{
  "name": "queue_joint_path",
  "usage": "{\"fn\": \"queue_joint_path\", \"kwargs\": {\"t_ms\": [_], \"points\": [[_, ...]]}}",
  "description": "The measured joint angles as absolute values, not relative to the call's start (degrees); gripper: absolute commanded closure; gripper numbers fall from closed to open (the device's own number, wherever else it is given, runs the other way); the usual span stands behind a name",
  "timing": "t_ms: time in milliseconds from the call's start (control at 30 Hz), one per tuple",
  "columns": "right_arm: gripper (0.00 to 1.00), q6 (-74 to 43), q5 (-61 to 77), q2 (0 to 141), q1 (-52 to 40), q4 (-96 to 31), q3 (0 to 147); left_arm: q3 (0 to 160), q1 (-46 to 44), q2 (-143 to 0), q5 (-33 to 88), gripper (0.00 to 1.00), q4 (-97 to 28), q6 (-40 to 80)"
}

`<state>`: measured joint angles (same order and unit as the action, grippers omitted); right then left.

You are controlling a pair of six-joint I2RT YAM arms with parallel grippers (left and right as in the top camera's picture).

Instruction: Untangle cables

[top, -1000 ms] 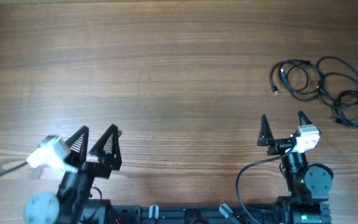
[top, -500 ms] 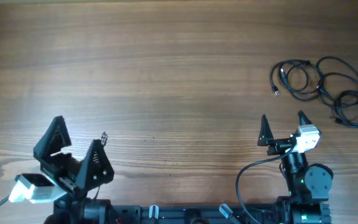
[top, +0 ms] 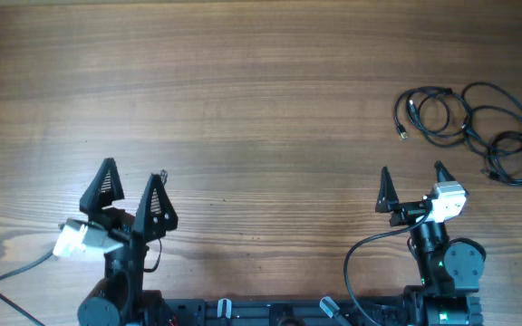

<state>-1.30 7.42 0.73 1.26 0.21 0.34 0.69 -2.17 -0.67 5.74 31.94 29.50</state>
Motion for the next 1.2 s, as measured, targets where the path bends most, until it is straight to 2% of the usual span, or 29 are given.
{"fn": "queue_joint_path", "kwargs": {"t_ms": [300,500,800,1200], "points": [[0.0,-1.3,7.4,0.7,1.3,0.2,0.3,0.4,-2.2,-0.7,-1.6,0.0,8.0,28.7],[0.0,-1.3,7.4,0.7,1.3,0.2,0.3,0.4,-2.2,-0.7,-3.6,0.0,-3.1,19.7],[0.0,-1.3,7.4,0.7,1.3,0.2,0.3,0.4,-2.2,-0.7,-2.0,0.0,-3.8,4.3],[0.0,-1.3,7.4,0.7,1.3,0.2,0.3,0.4,-0.8,-0.7,-0.1,0.0,-3.9,0.2]]}}
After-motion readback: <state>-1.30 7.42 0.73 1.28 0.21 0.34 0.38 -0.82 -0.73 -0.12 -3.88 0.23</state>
